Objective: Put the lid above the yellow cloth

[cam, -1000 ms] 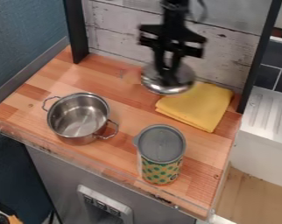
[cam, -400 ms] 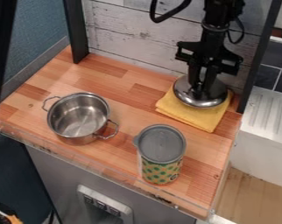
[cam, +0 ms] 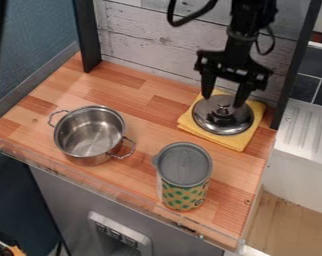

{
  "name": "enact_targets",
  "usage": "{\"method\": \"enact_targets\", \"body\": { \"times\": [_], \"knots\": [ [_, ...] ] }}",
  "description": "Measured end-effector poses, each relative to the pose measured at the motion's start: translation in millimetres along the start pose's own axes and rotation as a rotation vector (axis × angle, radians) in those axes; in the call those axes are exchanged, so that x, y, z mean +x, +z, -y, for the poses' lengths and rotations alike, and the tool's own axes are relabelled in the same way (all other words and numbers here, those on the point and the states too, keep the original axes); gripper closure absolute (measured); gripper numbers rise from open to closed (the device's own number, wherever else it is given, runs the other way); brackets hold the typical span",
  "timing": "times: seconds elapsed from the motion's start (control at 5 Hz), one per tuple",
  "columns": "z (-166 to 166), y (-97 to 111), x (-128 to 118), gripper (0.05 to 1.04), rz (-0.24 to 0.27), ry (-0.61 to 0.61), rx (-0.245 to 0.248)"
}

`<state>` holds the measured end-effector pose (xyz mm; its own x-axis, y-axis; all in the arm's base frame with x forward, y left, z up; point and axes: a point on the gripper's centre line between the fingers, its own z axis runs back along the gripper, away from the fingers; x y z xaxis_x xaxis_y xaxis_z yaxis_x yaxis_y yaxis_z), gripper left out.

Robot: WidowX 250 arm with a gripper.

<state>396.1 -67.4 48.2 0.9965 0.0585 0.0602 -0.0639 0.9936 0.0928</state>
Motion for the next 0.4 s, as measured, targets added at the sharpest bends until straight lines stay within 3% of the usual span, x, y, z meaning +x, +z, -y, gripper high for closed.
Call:
{"method": "enact_targets", "body": {
  "times": [0.2, 0.4],
  "knots": [
    [6.9, 30.7, -1.2, 0.075, 0.047, -0.017, -0.02],
    [8.0, 44.0, -2.8, 0.08, 0.077, -0.031, -0.048]
  ]
}}
